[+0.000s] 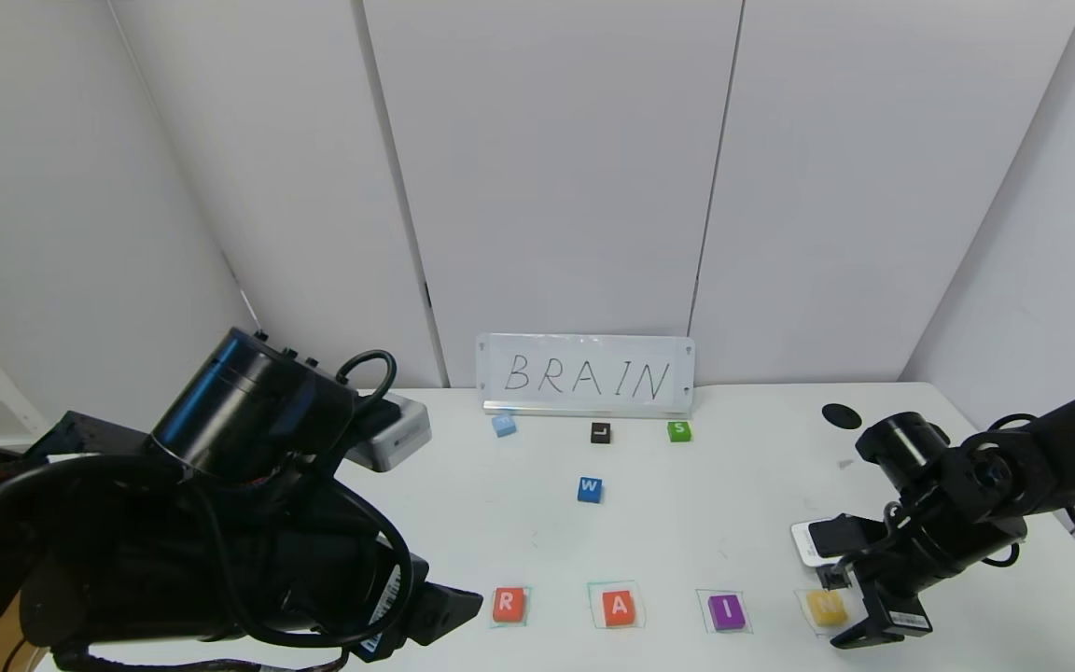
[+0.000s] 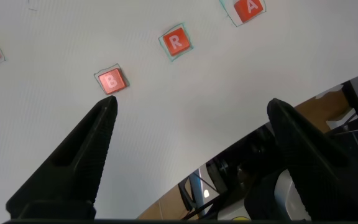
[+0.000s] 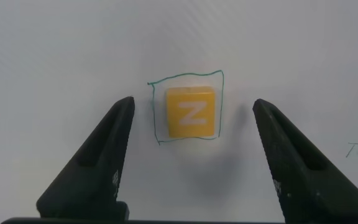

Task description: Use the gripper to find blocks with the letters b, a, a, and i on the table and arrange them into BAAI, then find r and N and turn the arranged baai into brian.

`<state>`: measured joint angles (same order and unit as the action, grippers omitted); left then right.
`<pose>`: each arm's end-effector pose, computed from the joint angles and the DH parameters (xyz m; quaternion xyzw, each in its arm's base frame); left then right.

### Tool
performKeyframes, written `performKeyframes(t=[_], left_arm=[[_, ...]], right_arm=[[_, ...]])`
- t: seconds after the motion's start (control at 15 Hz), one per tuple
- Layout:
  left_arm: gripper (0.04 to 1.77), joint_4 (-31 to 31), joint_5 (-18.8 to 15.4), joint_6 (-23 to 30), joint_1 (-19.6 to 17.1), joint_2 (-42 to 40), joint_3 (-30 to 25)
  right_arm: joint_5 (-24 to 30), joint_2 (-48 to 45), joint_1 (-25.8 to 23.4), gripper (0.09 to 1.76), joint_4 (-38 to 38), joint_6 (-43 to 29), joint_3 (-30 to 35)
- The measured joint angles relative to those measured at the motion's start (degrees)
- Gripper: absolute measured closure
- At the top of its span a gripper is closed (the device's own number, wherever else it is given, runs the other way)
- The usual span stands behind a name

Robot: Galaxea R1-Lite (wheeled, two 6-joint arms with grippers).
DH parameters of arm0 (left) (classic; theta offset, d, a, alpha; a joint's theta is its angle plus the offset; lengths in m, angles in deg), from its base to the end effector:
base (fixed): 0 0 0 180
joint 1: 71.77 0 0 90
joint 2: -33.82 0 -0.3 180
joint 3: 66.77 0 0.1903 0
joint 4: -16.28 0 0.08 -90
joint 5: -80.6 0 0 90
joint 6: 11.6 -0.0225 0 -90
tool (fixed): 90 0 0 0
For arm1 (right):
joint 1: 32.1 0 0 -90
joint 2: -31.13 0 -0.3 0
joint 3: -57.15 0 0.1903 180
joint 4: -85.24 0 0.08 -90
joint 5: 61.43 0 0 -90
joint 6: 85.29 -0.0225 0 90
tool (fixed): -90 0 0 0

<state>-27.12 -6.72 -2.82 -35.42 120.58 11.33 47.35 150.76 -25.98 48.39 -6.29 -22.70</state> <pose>0.1892 -0.1380 0.1900 0.0803 0.4323 -0.2278 0.8688 0.3154 0.0411 0.0405 -0.4346 0.3679 0.5225 0.6347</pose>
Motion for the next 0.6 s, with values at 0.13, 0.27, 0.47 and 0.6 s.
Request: performKeyframes(t=[0.13,0.27,0.47,0.6], left_arm=[[0.09,0.0,0.1,-0.2,0.0,0.1,0.1],[0.09,0.0,0.2,-0.2,-0.1,0.1,0.1],[0.09,0.0,0.2,-0.3,-0.1,-0.5,0.2],[0.09,0.0,0.2,-0.3,0.0,-1.2,0.3]], right_arm=[[0.1,-1.3,0.0,0.39,-0.4,-0.1,0.0],[0.7,-2.7,0.3,0.34,-0.5,-2.0,0.0],[5.8,-5.7,1.6,0.27,-6.0,-12.8,-2.0],[10.0,-8.3,2.6,0.24,-13.0,-21.2,-5.7]])
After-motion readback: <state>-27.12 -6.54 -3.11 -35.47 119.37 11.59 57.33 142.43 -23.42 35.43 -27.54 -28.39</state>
